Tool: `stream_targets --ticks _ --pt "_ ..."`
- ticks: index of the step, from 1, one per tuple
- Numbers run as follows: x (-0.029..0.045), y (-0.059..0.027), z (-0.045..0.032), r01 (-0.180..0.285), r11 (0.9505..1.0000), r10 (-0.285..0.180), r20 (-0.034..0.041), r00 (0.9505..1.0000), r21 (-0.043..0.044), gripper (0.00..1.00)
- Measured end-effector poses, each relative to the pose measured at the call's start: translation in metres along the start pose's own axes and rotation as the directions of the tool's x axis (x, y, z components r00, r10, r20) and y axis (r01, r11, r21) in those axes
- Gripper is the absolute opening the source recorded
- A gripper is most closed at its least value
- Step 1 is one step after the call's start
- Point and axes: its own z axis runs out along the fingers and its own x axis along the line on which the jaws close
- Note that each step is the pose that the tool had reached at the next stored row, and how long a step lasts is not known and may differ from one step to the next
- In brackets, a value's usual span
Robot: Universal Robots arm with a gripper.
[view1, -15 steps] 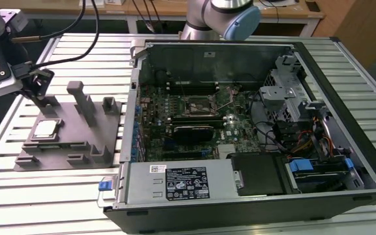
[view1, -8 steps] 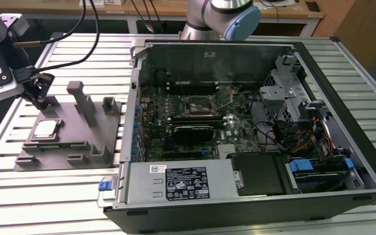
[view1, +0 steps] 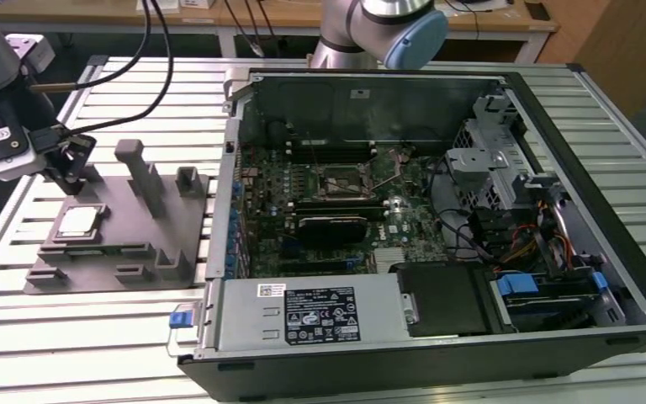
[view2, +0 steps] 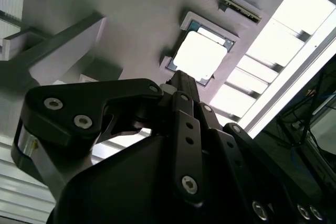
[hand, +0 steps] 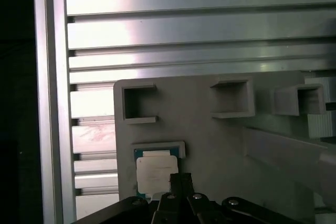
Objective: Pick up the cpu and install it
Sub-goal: 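Pick up the cpu and move it towards the insertion slot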
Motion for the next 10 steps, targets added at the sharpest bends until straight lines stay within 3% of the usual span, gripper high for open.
stream_targets --ticks 10 --pt "0.006 -0.0012 0.0149 -0.023 0.9997 0.023 -0.004 0.9997 0.002 0.11"
